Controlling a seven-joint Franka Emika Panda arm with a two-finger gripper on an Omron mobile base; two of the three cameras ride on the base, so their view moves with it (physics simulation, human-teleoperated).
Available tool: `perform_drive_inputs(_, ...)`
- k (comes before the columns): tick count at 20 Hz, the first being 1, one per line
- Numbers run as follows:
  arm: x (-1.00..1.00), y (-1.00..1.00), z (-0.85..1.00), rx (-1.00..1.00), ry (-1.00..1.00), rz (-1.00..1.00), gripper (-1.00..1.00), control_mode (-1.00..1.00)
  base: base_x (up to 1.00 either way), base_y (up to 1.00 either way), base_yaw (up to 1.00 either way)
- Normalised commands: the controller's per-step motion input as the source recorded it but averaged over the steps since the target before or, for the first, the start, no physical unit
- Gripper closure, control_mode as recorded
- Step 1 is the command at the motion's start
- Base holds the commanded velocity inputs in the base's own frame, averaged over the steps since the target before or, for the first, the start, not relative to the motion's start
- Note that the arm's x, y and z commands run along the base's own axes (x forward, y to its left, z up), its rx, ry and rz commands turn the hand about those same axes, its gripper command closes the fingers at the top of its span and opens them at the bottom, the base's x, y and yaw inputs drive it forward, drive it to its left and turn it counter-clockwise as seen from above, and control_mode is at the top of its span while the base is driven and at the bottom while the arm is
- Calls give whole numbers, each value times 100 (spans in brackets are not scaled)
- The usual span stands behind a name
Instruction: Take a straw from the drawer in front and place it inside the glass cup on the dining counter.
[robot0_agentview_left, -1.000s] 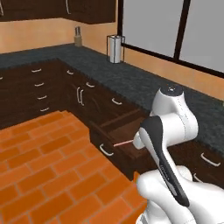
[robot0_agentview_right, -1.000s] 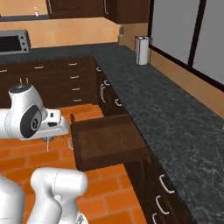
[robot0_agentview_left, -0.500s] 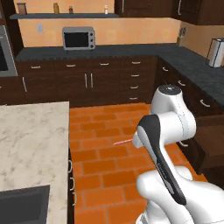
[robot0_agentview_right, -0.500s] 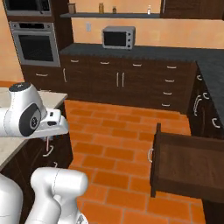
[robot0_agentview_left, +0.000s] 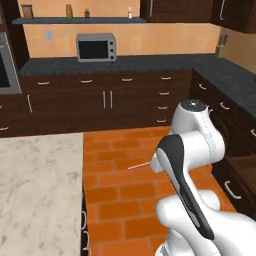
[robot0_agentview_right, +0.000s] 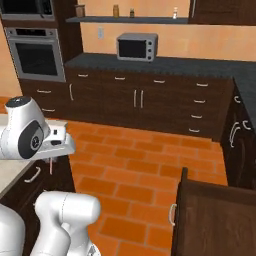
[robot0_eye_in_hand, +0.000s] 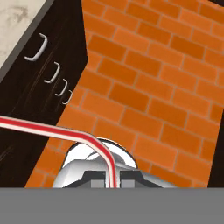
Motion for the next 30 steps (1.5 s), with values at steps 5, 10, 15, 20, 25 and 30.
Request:
perform_drive_inputs(5,0,0,0,0,0,0,100,100,100,0,0)
perform_drive_inputs(10,0,0,0,0,0,0,100,100,100,1,0)
perform_drive_inputs(15,0,0,0,0,0,0,100,100,100,0,1)
perform_drive_inputs(20,0,0,0,0,0,0,100,100,100,0,23)
perform_drive_inputs(25,0,0,0,0,0,0,100,100,100,0,61)
perform_drive_inputs(30,0,0,0,0,0,0,100,100,100,-1,74)
